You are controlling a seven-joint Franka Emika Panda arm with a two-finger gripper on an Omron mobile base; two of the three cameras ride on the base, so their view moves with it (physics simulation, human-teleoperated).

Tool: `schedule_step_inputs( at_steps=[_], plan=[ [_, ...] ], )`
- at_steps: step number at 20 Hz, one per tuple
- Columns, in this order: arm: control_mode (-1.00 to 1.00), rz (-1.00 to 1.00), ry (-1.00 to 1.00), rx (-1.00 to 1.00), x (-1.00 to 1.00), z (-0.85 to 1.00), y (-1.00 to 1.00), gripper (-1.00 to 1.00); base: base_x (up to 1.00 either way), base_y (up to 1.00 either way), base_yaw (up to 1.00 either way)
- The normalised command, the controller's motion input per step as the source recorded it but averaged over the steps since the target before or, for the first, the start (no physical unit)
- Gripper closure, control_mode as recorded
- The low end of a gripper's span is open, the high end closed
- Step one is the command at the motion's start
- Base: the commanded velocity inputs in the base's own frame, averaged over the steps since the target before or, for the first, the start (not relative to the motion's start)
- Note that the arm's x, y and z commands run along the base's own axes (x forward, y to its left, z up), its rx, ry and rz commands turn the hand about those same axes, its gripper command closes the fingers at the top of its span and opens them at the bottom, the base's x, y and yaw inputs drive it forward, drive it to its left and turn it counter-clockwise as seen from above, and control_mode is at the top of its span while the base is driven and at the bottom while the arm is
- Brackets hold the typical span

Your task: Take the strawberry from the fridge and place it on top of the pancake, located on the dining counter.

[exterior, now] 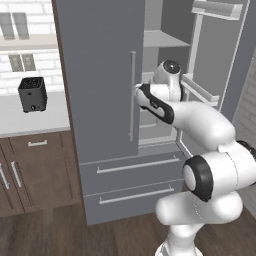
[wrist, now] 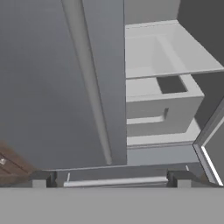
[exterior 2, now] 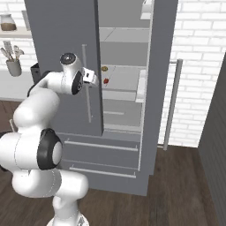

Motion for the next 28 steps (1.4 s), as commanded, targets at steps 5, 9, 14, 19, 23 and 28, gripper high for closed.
schedule_step_inputs(
  at_steps=[5,9,14,19,23,28],
  plan=[
    [-1.0,-0.15,0.0,0.0,0.37,0.26,0.2,-1.0,0.0,0.0,0.0],
    [-1.0,-0.06,0.02,-0.02,0.34,0.19,0.05,-1.0,0.0,0.0,0.0],
    [-1.0,0.0,0.01,0.02,0.33,0.05,0.02,-1.0,0.0,0.0,0.0],
    [-1.0,0.06,-0.04,-0.01,0.41,0.02,0.03,-1.0,0.0,0.0,0.0],
    [-1.0,0.05,-0.04,-0.06,0.36,0.01,0.16,-1.0,0.0,0.0,0.0],
    [-1.0,0.01,0.0,-0.05,0.37,0.09,0.19,-1.0,0.0,0.0,0.0]
  ],
)
